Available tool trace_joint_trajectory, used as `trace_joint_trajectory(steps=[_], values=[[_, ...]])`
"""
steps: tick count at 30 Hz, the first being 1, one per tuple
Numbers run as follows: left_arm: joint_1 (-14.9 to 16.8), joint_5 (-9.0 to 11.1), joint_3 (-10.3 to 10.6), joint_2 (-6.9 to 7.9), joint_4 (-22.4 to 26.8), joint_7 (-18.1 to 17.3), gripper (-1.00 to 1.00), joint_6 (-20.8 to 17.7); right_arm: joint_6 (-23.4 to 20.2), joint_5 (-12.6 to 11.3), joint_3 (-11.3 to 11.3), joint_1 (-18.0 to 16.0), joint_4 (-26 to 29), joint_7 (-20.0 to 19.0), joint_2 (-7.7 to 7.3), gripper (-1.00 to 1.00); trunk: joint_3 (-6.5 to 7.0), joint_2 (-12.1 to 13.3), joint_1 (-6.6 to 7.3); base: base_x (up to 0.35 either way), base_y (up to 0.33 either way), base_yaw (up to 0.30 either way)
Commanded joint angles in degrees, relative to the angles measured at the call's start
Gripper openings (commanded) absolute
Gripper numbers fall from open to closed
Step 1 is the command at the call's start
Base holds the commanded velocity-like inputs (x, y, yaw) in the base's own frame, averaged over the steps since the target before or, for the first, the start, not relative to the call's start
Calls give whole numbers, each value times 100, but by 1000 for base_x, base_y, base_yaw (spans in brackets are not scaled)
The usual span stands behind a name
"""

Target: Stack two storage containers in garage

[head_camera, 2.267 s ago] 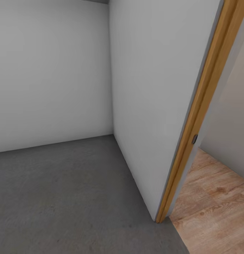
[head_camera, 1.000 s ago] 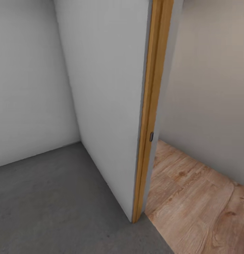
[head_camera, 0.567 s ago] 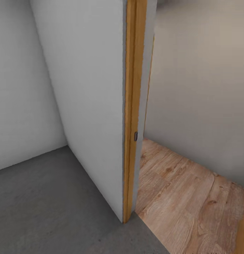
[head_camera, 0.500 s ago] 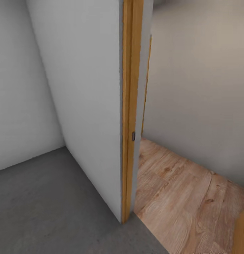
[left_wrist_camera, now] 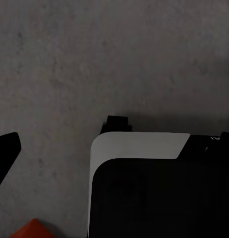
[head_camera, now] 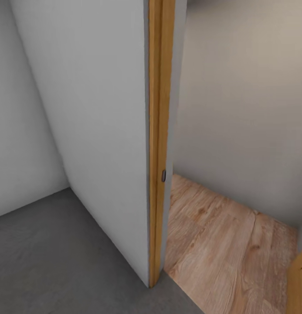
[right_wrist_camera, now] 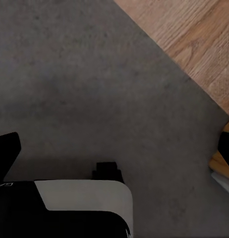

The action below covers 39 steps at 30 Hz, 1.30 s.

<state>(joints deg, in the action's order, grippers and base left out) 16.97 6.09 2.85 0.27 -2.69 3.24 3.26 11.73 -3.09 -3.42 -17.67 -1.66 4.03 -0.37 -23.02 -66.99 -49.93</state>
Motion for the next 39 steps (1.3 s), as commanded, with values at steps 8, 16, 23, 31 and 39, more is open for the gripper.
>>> trace_joint_trajectory(steps=[8, 16, 23, 31, 39], values=[[8, 59, 32, -1, -21, 2, 100, 34, 31, -34, -36, -8, -19, 10, 1, 100, -6, -4, -1, 13, 9, -258], [9, 59, 34, -1, -21, 2, 100, 34, 30, -34, -36, -8, -19, 10, -6, 100, -6, -4, -1, 0, 0, -293], [10, 59, 33, -1, -21, 2, 100, 34, 31, -34, -36, -8, -18, 10, -7, 100, -6, -4, -1, 0, 0, -297], [9, 59, 32, -1, -21, 2, 100, 34, 30, -34, -36, -8, -16, 10, -7, 100, -6, -4, -1, 0, 0, -297], [8, 59, 32, -1, -21, 2, 100, 34, 31, -35, -36, -8, -18, 10, -7, 100, -6, -4, -1, 2, 0, -298]])
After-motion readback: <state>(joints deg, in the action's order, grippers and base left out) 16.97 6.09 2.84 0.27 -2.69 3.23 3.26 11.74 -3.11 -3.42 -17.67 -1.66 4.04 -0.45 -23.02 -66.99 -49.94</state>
